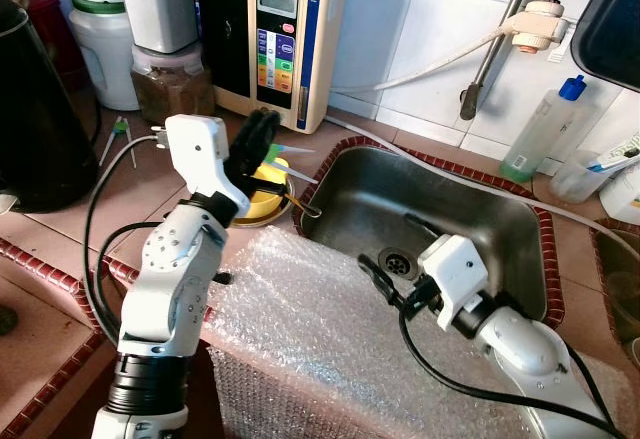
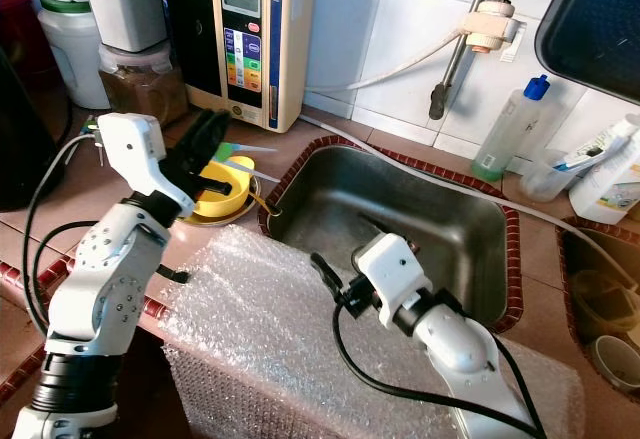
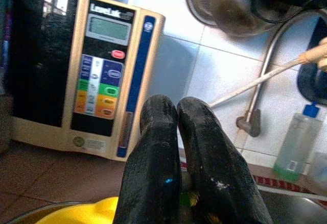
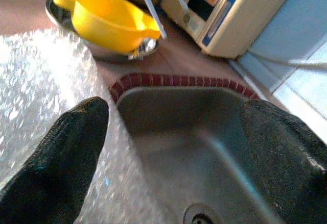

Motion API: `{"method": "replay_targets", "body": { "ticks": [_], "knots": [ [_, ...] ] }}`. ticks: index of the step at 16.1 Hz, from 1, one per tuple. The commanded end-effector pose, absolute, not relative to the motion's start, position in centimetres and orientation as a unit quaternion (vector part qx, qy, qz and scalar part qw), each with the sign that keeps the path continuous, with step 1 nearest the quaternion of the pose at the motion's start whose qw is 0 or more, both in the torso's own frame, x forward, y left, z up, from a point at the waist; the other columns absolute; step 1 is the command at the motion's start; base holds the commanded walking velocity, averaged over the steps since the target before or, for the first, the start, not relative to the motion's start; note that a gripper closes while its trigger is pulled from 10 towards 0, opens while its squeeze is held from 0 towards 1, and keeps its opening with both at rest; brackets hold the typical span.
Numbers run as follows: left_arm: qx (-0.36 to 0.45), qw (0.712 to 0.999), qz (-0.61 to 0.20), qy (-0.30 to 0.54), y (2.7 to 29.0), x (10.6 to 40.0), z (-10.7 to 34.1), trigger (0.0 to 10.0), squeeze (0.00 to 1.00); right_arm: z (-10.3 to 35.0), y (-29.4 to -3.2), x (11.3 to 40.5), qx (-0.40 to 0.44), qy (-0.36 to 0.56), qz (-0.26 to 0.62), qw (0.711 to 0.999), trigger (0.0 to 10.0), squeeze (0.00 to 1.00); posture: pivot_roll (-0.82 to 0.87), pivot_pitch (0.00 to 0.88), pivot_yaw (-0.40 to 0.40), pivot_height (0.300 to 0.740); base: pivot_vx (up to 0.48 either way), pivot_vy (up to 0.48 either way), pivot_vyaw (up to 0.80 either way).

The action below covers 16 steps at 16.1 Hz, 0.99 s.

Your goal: Kitchen organization

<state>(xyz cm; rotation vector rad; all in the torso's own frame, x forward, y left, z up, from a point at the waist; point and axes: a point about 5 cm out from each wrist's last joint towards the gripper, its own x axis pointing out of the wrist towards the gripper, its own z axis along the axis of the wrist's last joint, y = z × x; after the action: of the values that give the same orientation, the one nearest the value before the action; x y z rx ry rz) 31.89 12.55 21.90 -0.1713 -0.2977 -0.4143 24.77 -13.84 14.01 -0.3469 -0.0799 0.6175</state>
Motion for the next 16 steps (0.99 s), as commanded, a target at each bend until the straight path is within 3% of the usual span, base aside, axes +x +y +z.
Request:
{"method": "replay_targets", "body": {
  "ticks": [1,8,15,16],
  "knots": [
    [-0.076,0.963,-0.207,-0.154,12.3,31.9,22.2,0.0,0.00,13.9,-14.4,24.7,-0.180,-0.038,0.295,0.938,10.0,0.00,0.13,0.000,-0.106,0.740,0.000,0.000,0.00],
    [-0.052,0.921,-0.361,-0.135,8.1,30.4,22.1,0.0,0.00,14.9,-13.6,26.3,-0.215,-0.070,0.310,0.924,10.0,0.00,0.13,0.000,-0.106,0.740,0.000,0.000,0.00],
    [-0.068,0.904,-0.404,-0.126,6.5,29.3,22.0,0.0,0.00,13.7,-12.5,28.9,-0.188,-0.054,0.325,0.925,10.0,0.00,0.13,0.000,-0.106,0.740,0.000,0.000,0.00],
    [-0.070,0.900,-0.411,-0.124,6.2,29.1,22.0,0.0,0.00,13.5,-11.8,29.6,-0.177,-0.050,0.334,0.924,3.7,0.00,0.14,0.000,-0.106,0.740,0.000,0.000,0.00]
  ]
}}
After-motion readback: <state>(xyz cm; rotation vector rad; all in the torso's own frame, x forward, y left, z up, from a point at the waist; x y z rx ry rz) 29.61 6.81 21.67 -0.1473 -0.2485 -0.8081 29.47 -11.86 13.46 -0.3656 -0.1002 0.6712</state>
